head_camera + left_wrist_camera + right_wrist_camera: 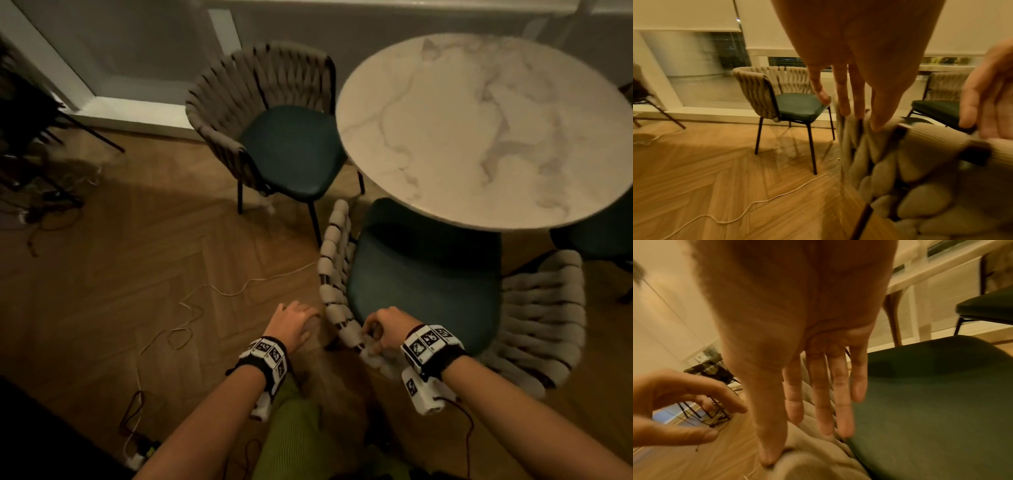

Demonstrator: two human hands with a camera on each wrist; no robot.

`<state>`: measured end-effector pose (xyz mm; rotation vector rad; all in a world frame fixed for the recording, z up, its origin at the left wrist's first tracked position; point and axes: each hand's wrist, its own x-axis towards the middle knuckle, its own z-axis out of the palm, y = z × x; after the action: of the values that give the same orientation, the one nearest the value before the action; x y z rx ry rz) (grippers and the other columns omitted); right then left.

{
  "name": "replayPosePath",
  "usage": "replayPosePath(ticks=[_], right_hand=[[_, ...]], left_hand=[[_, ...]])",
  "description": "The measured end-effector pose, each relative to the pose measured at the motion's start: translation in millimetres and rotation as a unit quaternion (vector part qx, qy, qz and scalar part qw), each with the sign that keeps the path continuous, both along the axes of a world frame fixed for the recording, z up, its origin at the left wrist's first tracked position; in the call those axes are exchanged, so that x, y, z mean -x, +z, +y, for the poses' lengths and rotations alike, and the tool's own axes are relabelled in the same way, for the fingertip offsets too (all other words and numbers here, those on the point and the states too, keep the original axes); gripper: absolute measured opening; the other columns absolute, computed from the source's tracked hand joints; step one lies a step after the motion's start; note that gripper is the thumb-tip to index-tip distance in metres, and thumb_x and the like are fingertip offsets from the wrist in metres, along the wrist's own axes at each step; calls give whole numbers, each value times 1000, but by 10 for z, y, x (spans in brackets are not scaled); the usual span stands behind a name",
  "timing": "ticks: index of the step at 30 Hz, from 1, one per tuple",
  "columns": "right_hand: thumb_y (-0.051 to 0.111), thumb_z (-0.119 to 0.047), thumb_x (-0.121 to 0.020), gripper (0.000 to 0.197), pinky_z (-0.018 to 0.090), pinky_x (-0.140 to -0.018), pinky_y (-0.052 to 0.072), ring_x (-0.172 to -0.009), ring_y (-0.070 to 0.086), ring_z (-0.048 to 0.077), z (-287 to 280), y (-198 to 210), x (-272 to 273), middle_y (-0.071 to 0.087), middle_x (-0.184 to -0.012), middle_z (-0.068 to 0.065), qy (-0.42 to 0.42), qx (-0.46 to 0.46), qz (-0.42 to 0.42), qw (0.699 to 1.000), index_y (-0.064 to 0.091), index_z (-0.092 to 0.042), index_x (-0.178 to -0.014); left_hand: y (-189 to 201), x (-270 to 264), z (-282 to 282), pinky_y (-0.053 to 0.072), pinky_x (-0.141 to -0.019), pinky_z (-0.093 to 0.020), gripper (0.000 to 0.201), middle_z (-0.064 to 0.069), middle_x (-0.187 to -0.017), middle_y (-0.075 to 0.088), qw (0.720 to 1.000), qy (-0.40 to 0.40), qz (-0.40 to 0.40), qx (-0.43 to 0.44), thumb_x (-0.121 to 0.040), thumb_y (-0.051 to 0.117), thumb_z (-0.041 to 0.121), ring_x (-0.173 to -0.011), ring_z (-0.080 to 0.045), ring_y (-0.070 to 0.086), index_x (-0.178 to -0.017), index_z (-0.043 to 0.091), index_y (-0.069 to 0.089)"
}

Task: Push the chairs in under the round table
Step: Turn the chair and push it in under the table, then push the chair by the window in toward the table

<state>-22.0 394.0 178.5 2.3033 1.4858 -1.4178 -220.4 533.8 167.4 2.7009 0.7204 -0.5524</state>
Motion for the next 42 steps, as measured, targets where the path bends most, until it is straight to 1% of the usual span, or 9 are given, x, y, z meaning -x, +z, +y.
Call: replayPosePath(ticks=[9, 13, 23, 25, 29, 31, 35, 38, 42], right_hand=[[75, -26, -78, 49, 29, -84, 50, -100, 59, 17, 1989, 238, 236, 61, -113, 2, -19, -44, -13, 999, 55, -26, -123], [77, -24, -76, 55, 36, -91, 52, -102, 60, 17, 2973, 263, 393, 64, -114, 0, -26, -78, -22, 996, 53, -27, -124], [74, -23, -76, 67, 43, -88, 54, -102, 62, 28, 5271, -13, 167, 61, -119, 12, -39, -167, -30, 985, 40, -27, -134], [72, -20, -77, 74, 45, -93, 51, -112, 57, 31, 5691, -161, 68, 53, -133, 14, -53, -195, -51, 978, 32, -24, -139], [81, -23, -70, 106, 54, -111, 30, -140, 23, 32, 6415, -472, -38, 18, -156, 11, -69, -195, -102, 973, 9, -21, -148], [78, -24, -74, 103, 52, -111, 30, -137, 31, 32, 6689, -654, -83, 30, -151, 14, -79, -175, -103, 976, 7, -18, -148], [51, -19, -94, 53, 48, -85, 49, -106, 59, 39, 6959, -867, -212, 59, -122, 19, -116, -152, -71, 979, 28, -18, -142], [51, -17, -91, 51, 47, -80, 51, -99, 63, 40, 6987, -890, -296, 63, -115, 18, -107, -167, -56, 979, 34, -25, -139], [61, -14, -86, 62, 43, -81, 50, -99, 62, 38, 6983, -875, -405, 63, -117, 17, -62, -170, -38, 983, 33, -28, -140]], left_hand=[[165, 366, 2038, 30, -104, -39, 48, 2, -140, 51, 998, 47, -37, -14, -89, 60, 21, -130, -19, 40, -134, 28, 45], [289, 392, 3015, 33, -102, -39, 47, 0, -137, 53, 996, 57, -52, -49, -89, 59, 20, -127, -20, 43, -134, 26, 45], [199, -201, 5057, 34, -107, -48, 54, -3, -141, 49, 993, 79, -47, -77, -90, 59, 21, -131, -23, 41, -139, 25, 38], [135, -389, 5385, 32, -108, -51, 61, -4, -147, 42, 989, 104, -34, -98, -89, 60, 21, -135, -25, 36, -144, 24, 32], [-87, -732, 6068, 26, -111, -60, 76, -8, -158, 19, 970, 184, -4, -156, -91, 58, 11, -144, -35, 18, -151, 21, 13], [-225, -873, 6356, 24, -112, -61, 75, -6, -160, 12, 969, 177, 7, -170, -93, 55, 12, -146, -34, 12, -151, 24, 11], [-459, -1112, 6745, 18, -115, -60, 62, -1, -161, 7, 983, 82, 64, -153, -97, 51, 20, -148, -29, 2, -149, 28, 19], [-533, -1273, 6930, 12, -116, -59, 53, 0, -159, 19, 985, 26, 94, -145, -97, 50, 30, -148, -29, 3, -145, 33, 29], [-513, -1356, 7225, 4, -112, -69, 49, 6, -149, 39, 979, 3, 131, -155, -86, 58, 50, -144, -26, 17, -132, 42, 44]])
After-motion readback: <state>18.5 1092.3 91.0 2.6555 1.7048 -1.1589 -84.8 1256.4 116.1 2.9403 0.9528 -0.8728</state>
